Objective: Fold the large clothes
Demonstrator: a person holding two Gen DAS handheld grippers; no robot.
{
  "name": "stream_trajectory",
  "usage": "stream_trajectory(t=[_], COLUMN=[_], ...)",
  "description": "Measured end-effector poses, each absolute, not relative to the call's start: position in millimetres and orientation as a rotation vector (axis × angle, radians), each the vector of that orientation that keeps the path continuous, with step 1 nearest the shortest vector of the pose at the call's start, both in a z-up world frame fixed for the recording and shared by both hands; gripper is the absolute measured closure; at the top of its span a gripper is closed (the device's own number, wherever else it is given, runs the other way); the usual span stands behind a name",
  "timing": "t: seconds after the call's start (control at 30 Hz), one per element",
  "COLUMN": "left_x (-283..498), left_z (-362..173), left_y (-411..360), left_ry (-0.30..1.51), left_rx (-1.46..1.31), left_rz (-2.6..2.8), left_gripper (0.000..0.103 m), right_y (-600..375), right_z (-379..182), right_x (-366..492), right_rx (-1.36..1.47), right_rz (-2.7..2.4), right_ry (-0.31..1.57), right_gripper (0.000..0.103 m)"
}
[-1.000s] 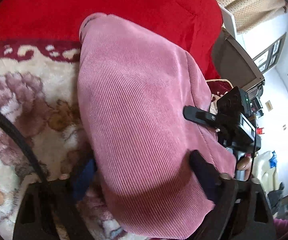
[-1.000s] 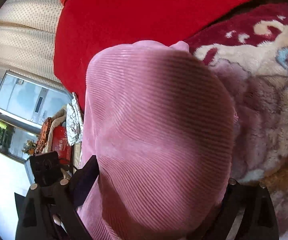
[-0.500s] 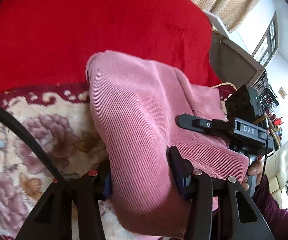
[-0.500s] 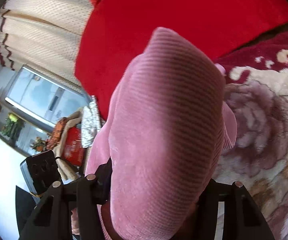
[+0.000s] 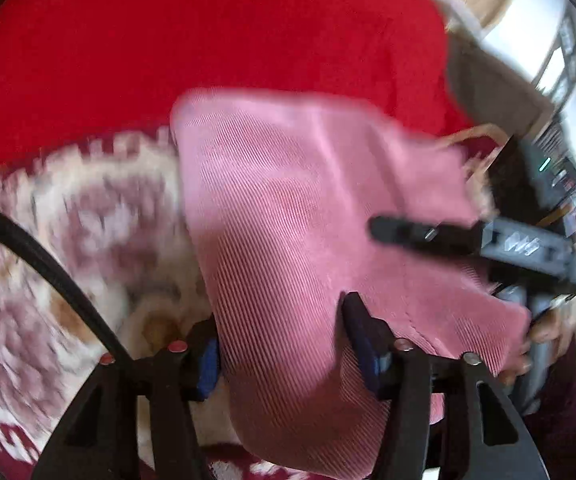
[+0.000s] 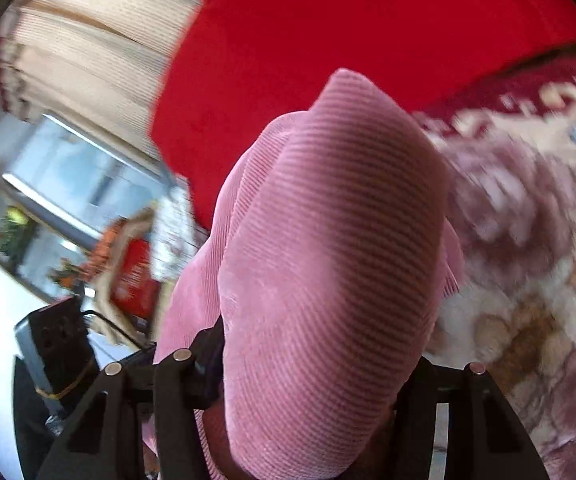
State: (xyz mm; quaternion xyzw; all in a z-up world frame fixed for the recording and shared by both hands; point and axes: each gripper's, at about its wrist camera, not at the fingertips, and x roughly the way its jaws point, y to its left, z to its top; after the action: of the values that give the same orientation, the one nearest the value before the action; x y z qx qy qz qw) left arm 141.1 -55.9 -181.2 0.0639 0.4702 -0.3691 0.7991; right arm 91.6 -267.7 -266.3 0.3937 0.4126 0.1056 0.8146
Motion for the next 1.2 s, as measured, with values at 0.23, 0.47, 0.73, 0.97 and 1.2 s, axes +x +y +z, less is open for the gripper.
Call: stream_trajectory(t=[0.23, 0.47, 0.73, 0.97, 1.2], left_x=[116.4, 77.3, 81.6, 75.4, 45.7], left_z=[-150.4, -125.8, -164.8, -155.7, -120.6], left_y=[-43.7, -30.1, -33.5, -40.2, -25.4], left_ry=[0.889, 0.707, 0.759, 0.733, 0.626], left_rx=[0.209, 0.390, 0.402, 0.421, 0.405], left_rz=[-0.742, -0.579, -0.500, -0.454, -0.346], left_gripper=[0.034, 0.033, 0.030, 0.029, 0.026], right_y=[-293.2, -307.7, -242.1, -228.5, -223.8], right_z=[-244.7, -188.5, -213.0, -215.9, -165.6], right_x=[64.8, 30.1, 108.3, 109.8, 43.4], right_rx=[0.816, 0.669, 0.587, 0.445, 0.421], right_rz=[0.135, -0.042, 0.017, -0.054, -0.061], right_ry=[0.873, 0.677, 0.817, 0.803, 0.702], right_gripper=[0.025, 0.027, 0.043, 0.041, 0.041])
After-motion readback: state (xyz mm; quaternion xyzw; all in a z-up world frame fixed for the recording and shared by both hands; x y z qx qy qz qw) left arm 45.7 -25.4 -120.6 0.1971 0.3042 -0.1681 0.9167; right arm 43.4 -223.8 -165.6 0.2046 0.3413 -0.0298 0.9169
